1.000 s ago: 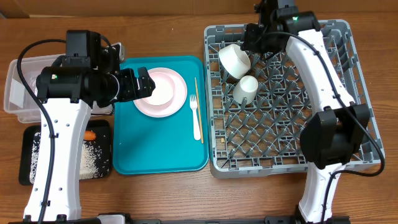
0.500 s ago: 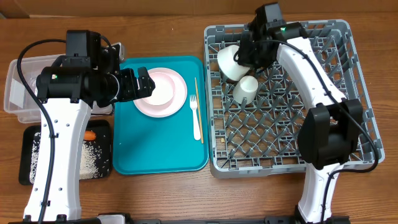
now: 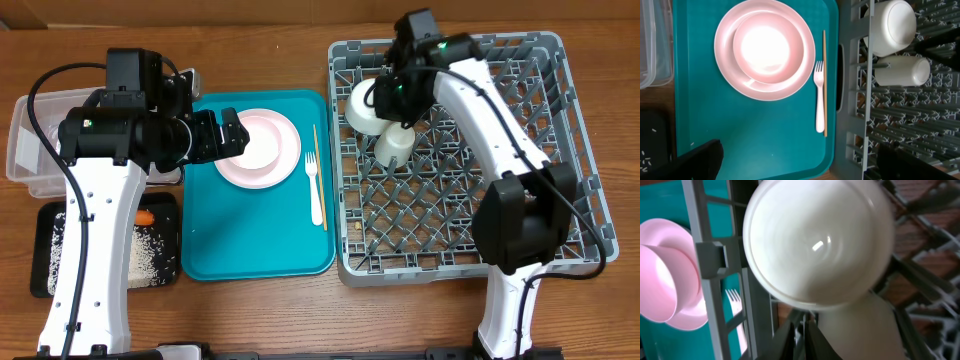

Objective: Sort waste into correct bins and load items into the dishwasher
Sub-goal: 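Open the right gripper and raise it away from the bowl, then grasp the pink bowl on the pink plate with the left gripper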

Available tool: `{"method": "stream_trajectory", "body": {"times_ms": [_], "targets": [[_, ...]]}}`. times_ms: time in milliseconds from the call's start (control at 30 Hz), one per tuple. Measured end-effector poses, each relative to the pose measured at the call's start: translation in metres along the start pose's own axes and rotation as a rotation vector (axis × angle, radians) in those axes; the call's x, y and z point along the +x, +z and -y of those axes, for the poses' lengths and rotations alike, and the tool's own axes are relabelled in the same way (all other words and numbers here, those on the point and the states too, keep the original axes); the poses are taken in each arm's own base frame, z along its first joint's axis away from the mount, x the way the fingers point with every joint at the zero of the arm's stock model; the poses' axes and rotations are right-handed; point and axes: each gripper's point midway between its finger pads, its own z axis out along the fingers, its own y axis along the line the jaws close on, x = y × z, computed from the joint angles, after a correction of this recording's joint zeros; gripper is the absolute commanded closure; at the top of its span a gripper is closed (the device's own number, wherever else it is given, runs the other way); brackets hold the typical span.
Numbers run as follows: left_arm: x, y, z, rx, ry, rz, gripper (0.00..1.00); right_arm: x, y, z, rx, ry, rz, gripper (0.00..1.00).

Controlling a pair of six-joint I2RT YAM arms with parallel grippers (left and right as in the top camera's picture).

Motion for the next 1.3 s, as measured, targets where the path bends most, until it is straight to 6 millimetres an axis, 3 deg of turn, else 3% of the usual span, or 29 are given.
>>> {"method": "stream_trajectory", "body": {"times_ms": [200, 233, 267, 300, 367, 600, 867, 1033, 1200, 1300], "targets": [[0.000, 0.000, 0.000, 0.000, 0.000, 0.000, 0.00, -0.002, -0.055, 0.015, 0.012, 0.051, 0.015, 0.73], [0.000, 0.000, 0.000, 0.000, 0.000, 0.000, 0.00, 0.000, -0.067, 0.018, 0.012, 0.062, 0.024, 0.62], [0.000, 0.000, 0.000, 0.000, 0.000, 0.000, 0.00, 0.001, -0.078, 0.021, 0.012, 0.075, 0.033, 0.43], [0.000, 0.000, 0.000, 0.000, 0.000, 0.000, 0.00, 0.003, -0.087, 0.024, 0.015, 0.080, 0.039, 0.33], [0.000, 0.000, 0.000, 0.000, 0.001, 0.001, 0.00, 0.011, -0.102, 0.030, 0.020, 0.097, 0.036, 0.28], [-0.038, -0.003, 0.004, -0.001, 0.050, 0.155, 0.00, 0.042, -0.112, 0.036, 0.049, 0.136, -0.070, 0.25], [-0.040, -0.004, 0.000, -0.023, 0.049, 0.165, 0.00, 0.051, -0.113, 0.043, 0.087, 0.144, -0.100, 0.22], [-0.054, -0.006, 0.003, -0.017, 0.066, 0.224, 0.00, 0.052, -0.114, 0.047, 0.109, 0.146, -0.105, 0.22], [-0.051, 0.002, 0.000, -0.034, 0.057, 0.203, 0.12, 0.052, -0.114, 0.049, 0.119, 0.145, -0.102, 0.21], [-0.047, 0.023, -0.014, -0.101, 0.016, 0.163, 0.17, 0.053, -0.113, 0.049, 0.120, 0.146, -0.105, 0.22]]}}
